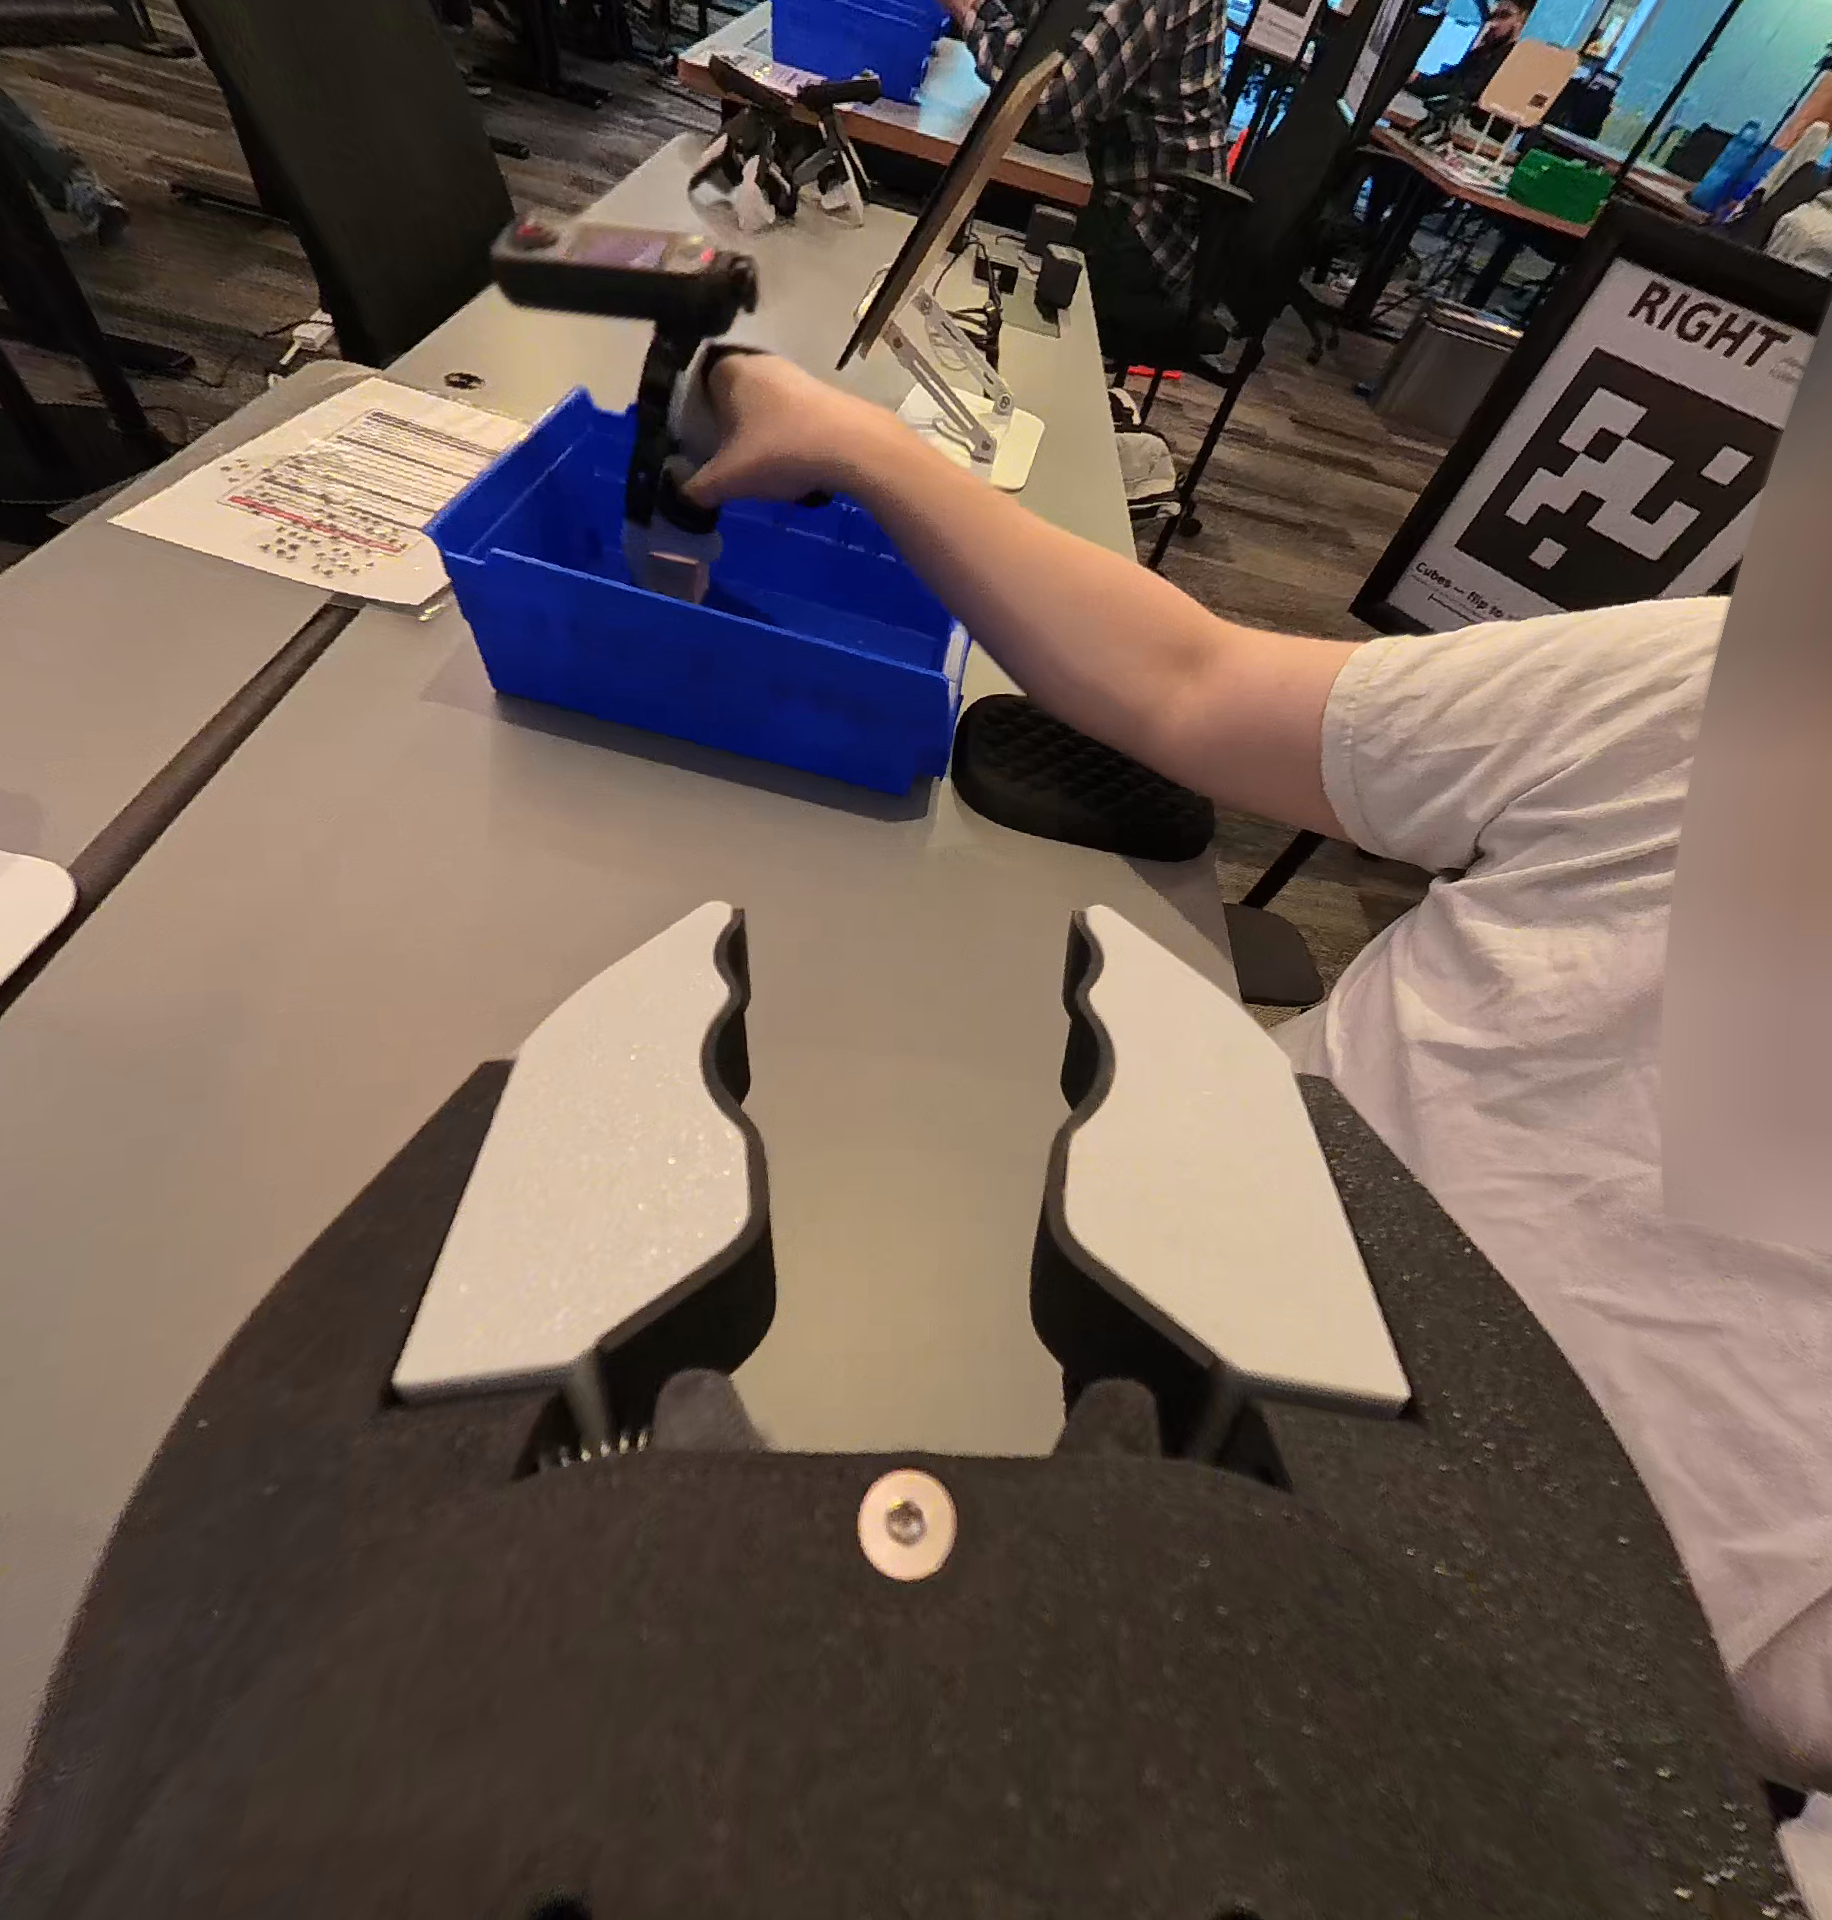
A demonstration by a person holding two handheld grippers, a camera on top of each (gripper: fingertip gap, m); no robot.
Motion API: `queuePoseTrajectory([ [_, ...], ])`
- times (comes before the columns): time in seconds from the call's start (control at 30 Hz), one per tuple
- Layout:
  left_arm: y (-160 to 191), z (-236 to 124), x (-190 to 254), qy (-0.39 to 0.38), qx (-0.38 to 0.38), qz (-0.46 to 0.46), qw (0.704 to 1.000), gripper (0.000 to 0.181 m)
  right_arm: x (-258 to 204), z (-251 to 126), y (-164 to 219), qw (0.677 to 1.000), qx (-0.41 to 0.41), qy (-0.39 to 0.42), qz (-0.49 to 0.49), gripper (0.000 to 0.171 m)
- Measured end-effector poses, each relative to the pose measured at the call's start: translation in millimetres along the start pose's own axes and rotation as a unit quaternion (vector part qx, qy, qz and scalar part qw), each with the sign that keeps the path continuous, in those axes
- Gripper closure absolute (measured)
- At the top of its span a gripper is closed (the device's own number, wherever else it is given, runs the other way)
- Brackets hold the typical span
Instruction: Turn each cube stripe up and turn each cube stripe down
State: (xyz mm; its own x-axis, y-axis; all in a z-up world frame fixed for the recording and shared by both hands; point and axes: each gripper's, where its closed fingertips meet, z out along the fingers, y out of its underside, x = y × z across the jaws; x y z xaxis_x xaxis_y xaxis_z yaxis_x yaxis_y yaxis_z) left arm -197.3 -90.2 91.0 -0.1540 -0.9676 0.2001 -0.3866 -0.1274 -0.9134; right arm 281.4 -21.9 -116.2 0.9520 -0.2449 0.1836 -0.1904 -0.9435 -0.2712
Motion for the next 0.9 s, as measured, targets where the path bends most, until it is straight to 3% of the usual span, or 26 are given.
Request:
queuePoseTrajectory([
  [0.1,1,-20,-8,-0.039,-0.006,0.005,0.999,0.123,-9,-49,-9,0.997,0.079,-0.008,-0.021,0.109],
  [0.17,9,-48,-33,-0.132,-0.028,0.012,0.991,0.124,-22,-88,-13,0.988,0.143,-0.047,-0.027,0.107],
  [0.27,41,-107,-77,-0.299,-0.097,0.008,0.949,0.135,-37,-137,-10,0.967,0.231,-0.106,-0.027,0.108],
  [0.33,80,-143,-99,-0.363,-0.153,-0.035,0.918,0.138,-40,-154,-5,0.954,0.267,-0.133,-0.017,0.111],
  [0.5,158,-197,-141,-0.430,-0.234,-0.182,0.853,0.137,-36,-144,5,0.957,0.244,-0.155,-0.019,0.108],
  [0.63,189,-177,-140,-0.372,-0.249,-0.336,0.829,0.150,-25,-129,11,0.970,0.209,-0.124,-0.024,0.104],
  [0.73,215,-181,-151,-0.408,-0.307,-0.371,0.776,0.144,-28,-127,14,0.972,0.198,-0.122,-0.036,0.104],
  [0.9,244,-179,-166,-0.429,-0.358,-0.397,0.728,0.135,-36,-128,15,0.973,0.190,-0.119,-0.058,0.103],
])
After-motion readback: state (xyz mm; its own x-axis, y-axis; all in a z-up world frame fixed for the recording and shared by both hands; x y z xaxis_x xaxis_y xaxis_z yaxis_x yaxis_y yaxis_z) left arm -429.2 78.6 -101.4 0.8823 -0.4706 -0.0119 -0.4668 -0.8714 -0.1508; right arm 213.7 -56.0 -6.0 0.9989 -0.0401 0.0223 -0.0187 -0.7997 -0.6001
